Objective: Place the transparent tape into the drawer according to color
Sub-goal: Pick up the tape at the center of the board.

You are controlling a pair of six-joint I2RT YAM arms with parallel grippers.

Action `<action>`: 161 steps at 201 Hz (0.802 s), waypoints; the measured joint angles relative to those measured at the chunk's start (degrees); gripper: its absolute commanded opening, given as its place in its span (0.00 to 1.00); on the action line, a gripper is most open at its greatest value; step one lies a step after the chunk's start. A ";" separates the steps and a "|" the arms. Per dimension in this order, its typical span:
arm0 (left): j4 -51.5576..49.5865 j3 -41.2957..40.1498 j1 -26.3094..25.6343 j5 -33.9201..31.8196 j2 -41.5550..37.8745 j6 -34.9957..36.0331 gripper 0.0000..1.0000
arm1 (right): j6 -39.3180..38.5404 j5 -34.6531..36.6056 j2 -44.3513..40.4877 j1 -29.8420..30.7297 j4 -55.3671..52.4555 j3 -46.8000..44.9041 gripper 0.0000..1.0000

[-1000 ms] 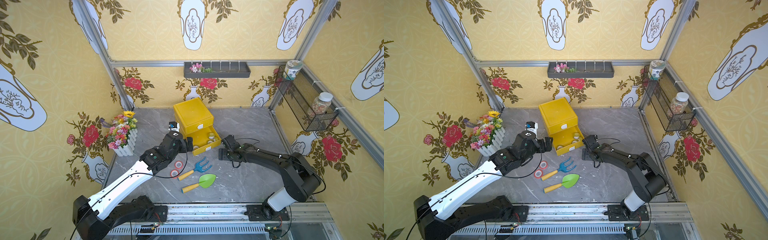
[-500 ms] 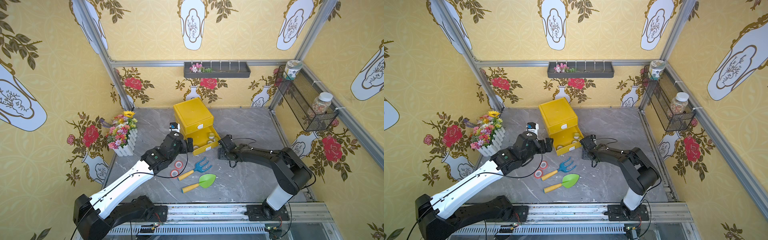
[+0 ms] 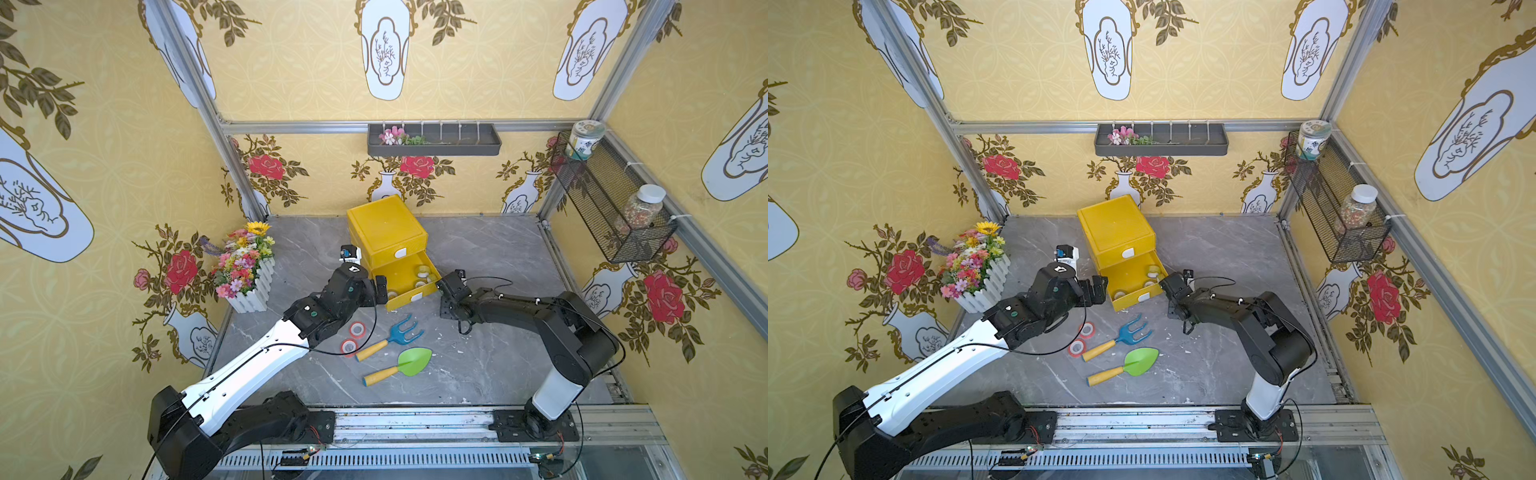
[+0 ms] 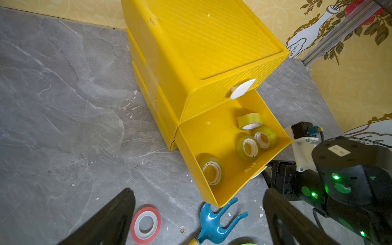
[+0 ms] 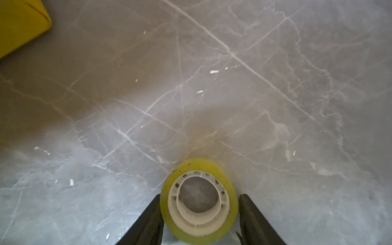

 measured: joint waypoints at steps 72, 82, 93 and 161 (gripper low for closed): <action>0.09 -0.09 0.00 0.02 0.09 0.00 1.00 | 0.20 1.14 0.76 -1.44 1.66 0.07 0.63; 0.09 -0.09 0.00 0.02 0.13 0.00 1.00 | 0.17 1.27 0.96 -1.53 2.10 0.11 0.58; 0.09 -0.09 0.00 0.02 0.22 0.00 0.99 | 0.17 1.27 0.98 -1.70 2.49 0.09 0.55; 0.11 -0.09 0.00 0.04 0.72 0.00 1.00 | 0.22 0.39 -1.42 -4.00 3.23 -2.40 0.48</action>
